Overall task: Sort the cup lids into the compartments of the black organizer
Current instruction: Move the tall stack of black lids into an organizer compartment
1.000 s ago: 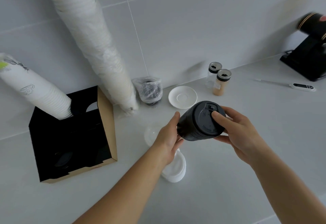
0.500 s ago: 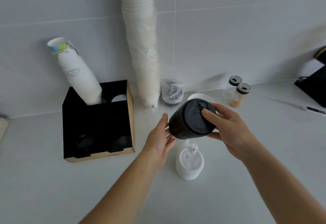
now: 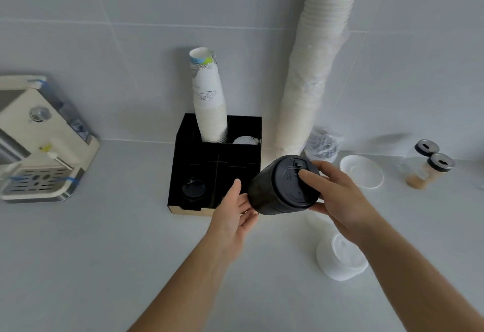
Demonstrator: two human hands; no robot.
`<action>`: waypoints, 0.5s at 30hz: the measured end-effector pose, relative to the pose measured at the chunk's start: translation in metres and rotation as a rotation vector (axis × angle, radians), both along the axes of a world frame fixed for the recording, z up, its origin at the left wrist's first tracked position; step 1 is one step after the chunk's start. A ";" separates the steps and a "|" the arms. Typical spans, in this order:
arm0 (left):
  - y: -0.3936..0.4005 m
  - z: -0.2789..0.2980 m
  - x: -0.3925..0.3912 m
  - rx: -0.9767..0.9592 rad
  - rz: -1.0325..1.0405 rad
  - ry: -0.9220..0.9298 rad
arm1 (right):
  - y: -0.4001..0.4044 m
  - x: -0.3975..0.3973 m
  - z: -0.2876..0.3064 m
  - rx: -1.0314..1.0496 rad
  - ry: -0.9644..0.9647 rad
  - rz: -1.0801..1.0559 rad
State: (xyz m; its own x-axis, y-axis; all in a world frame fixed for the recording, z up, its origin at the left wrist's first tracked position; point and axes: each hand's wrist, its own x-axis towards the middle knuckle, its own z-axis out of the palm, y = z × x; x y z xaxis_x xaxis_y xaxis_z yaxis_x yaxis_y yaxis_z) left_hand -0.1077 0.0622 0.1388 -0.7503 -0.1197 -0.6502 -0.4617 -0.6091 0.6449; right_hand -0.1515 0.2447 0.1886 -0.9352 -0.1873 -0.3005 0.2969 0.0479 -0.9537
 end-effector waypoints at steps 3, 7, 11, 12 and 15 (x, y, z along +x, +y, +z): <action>-0.020 -0.001 0.010 0.016 0.037 0.008 | -0.024 0.000 0.000 0.003 -0.013 0.041; -0.041 -0.005 0.017 0.048 0.121 -0.002 | -0.049 -0.001 -0.002 0.020 -0.030 0.101; -0.059 -0.006 0.023 0.067 0.152 0.015 | -0.072 -0.006 -0.003 0.045 -0.028 0.143; -0.062 -0.007 0.024 0.062 0.151 0.014 | -0.077 -0.007 -0.004 0.053 -0.030 0.152; -0.074 -0.012 0.025 0.024 0.144 -0.011 | -0.091 -0.012 -0.006 0.075 -0.041 0.182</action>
State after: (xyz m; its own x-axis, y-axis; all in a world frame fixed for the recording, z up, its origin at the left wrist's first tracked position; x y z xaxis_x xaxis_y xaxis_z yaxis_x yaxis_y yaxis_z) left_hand -0.0826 -0.0118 0.1271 -0.7189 -0.2101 -0.6625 -0.3753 -0.6849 0.6245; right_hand -0.1637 0.1539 0.1825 -0.8747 -0.3277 -0.3571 0.3155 0.1743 -0.9328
